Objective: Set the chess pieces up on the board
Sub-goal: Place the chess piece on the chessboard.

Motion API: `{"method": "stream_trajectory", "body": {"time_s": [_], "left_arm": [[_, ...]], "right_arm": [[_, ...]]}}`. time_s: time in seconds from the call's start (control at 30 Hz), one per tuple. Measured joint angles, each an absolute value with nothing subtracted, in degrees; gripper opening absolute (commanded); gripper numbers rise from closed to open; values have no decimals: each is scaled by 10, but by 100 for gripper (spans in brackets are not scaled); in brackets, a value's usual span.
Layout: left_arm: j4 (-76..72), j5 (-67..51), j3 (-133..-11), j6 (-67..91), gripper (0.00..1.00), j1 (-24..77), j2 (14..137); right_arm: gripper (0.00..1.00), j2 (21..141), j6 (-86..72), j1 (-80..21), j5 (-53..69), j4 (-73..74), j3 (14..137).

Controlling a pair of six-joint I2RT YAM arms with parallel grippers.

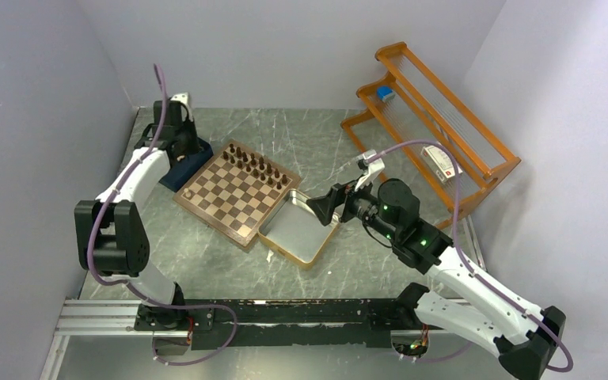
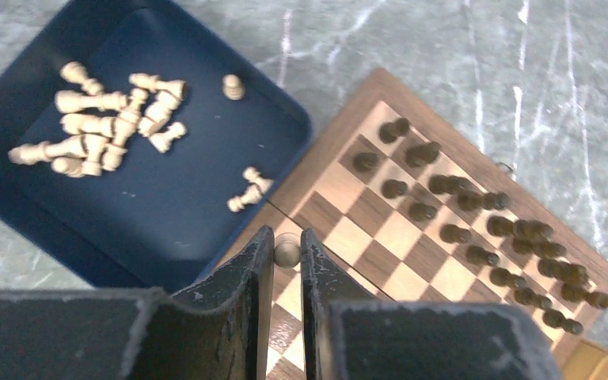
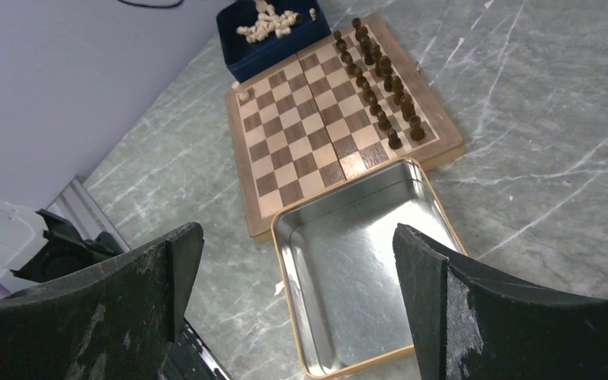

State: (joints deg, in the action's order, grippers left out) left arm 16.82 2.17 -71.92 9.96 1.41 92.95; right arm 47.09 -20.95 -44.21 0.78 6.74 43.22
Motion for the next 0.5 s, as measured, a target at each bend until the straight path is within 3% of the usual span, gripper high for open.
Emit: {"method": "stream_trajectory", "body": {"time_s": [0.5], "left_arm": [[191, 106, -598, 142, 20, 67, 841]], "right_arm": [[94, 449, -223, -442, 34, 68, 432]]}}
